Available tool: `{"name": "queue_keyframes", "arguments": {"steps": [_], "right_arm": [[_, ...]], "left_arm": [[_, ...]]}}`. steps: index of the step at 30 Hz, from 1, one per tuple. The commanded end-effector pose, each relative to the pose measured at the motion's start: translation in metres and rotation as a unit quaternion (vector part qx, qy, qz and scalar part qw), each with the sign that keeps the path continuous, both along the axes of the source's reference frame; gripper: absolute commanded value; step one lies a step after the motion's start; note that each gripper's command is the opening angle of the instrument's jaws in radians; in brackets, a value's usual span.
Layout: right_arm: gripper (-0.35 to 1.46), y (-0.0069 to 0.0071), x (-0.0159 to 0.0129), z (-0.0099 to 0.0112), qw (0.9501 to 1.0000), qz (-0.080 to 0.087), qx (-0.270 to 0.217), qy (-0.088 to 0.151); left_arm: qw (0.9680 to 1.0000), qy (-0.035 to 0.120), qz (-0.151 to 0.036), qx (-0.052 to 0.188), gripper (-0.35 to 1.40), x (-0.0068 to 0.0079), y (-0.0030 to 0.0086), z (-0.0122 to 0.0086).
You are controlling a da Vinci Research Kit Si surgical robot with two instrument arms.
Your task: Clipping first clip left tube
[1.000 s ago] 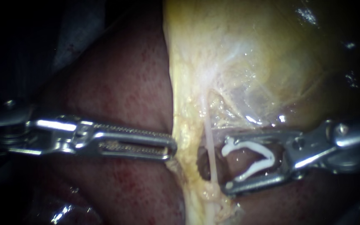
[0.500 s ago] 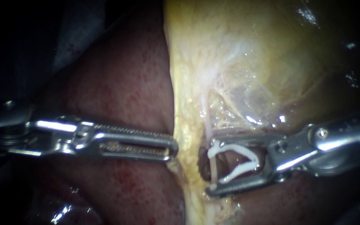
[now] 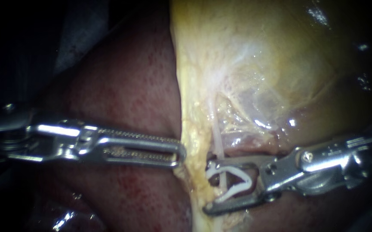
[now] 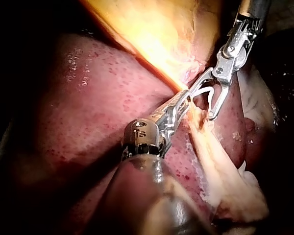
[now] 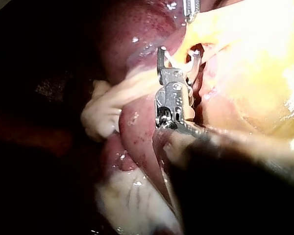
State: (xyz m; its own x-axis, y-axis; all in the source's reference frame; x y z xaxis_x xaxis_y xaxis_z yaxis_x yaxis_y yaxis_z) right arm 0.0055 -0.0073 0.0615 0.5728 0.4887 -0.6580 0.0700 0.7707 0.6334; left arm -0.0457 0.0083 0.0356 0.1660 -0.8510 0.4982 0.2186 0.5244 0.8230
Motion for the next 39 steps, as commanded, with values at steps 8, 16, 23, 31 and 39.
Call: {"name": "queue_keyframes", "arguments": {"steps": [8, 16, 23, 31, 39], "right_arm": [[0.58, -0.0002, 0.0016, 0.0003, 1.0000, -0.006, 0.004, 0.001], [0.56, -0.0011, 0.0024, -0.0005, 0.9997, -0.015, 0.022, -0.001], [0.55, -0.0020, 0.0030, -0.0017, 0.9993, -0.022, 0.031, -0.001], [0.54, -0.0025, 0.0046, -0.0024, 0.9989, -0.034, 0.034, 0.002], [0.54, -0.0023, 0.0056, -0.0022, 0.9985, -0.042, 0.034, 0.005]], "left_arm": [[1.0000, 0.000, 0.000, 0.000, -0.35, -0.0001, 0.0000, -0.0001], [1.0000, 0.000, 0.000, 0.000, -0.35, -0.0001, 0.0000, -0.0001], [1.0000, 0.000, 0.000, 0.000, -0.35, -0.0001, 0.0000, 0.0000], [1.0000, 0.000, 0.000, 0.000, -0.35, -0.0003, 0.0000, 0.0001], [1.0000, 0.001, -0.001, 0.000, -0.35, -0.0004, 0.0000, 0.0001]]}}
